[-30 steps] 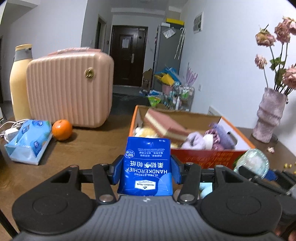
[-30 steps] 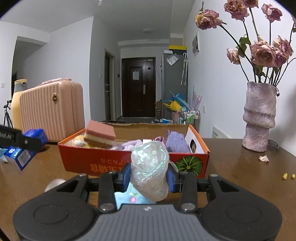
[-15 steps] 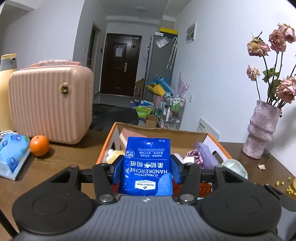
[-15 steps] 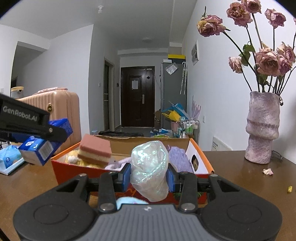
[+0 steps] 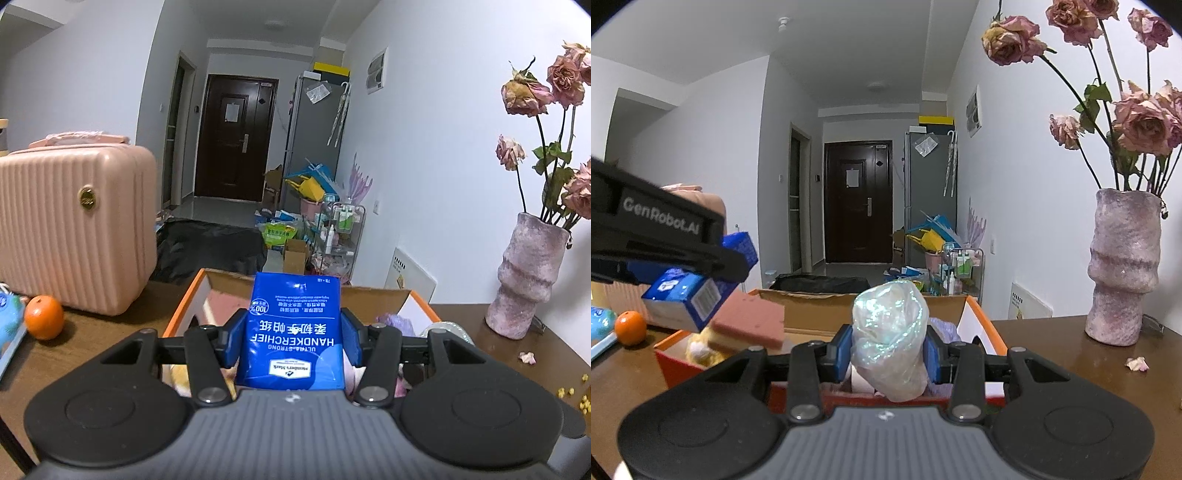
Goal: Organize soft objects
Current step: 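Carry the tissue pack and plastic bag with both tools over the box, then open both tools to drop the tissue pack and bag into the box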
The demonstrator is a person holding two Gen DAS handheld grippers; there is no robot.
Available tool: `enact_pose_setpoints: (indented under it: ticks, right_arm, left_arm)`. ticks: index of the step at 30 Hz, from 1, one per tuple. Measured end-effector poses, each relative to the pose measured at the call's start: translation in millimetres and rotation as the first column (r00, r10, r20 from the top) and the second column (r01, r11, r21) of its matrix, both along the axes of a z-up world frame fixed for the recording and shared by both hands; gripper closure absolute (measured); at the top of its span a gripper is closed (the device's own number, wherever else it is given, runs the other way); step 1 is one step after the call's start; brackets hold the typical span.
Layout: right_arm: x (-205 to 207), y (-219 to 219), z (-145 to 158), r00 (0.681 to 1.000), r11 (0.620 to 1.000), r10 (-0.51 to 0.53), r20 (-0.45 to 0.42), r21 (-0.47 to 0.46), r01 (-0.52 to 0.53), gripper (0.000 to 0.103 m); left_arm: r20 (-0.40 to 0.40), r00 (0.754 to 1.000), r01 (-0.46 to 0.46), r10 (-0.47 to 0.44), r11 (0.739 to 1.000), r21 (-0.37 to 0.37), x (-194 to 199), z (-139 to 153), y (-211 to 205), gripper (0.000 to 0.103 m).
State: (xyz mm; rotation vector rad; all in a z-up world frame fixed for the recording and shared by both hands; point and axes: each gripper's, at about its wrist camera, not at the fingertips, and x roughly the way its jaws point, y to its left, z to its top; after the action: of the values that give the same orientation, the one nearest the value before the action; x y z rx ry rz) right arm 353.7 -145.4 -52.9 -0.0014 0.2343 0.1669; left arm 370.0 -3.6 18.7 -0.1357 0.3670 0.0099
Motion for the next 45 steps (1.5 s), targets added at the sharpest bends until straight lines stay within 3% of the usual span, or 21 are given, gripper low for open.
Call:
enact_pose_setpoints:
  ticks: [24,27,30,32,34,35,41,45]
  right_arm:
    - [85,7,-3,1.000,0.998,-0.020,-0.018,-0.052,0.019,0.063]
    - [86,6,-5,0.999,0.999,-0.017,-0.034,-0.049,0.015,0.057]
    - [86,5,-6,0.999,0.999,-0.018,-0.040,-0.052,0.016,0.044]
    - [85,4,-7,0.999,0.999,-0.020,-0.043,-0.046,0.018,0.026]
    - [83,4,-7,0.999,0.999,-0.028,-0.035,-0.043,0.026,0.019]
    - [81,3,-7,0.999,0.999,-0.028,-0.031,-0.040,0.027,0.014]
    - [78,2,-10,0.999,1.000,-0.008,-0.046,-0.024,0.007,0.001]
    - [70,5,-9,1.000,0.999,-0.004,-0.010,-0.036,0.003,0.000]
  left_arm:
    - [-0.043,0.998,-0.032,0.034,0.999,0.041,93,-17,-12,0.050]
    - [-0.054,0.998,-0.030,0.032,0.999,0.035,94,-20,-11,0.048]
    - [-0.042,0.999,-0.030,0.032,0.999,0.043,91,-20,-11,0.035]
    - [-0.025,0.999,-0.035,0.036,0.998,0.058,89,-20,-13,0.026]
    - [-0.012,0.999,-0.049,0.049,0.997,0.057,86,-20,-13,0.006]
    - [-0.003,0.998,-0.060,0.061,0.997,0.057,85,-20,-13,0.002]
    - [-0.001,0.998,-0.065,0.066,0.997,0.032,83,-18,-11,0.000]
    - [-0.008,0.998,-0.067,0.067,0.997,0.031,82,-19,-8,0.000]
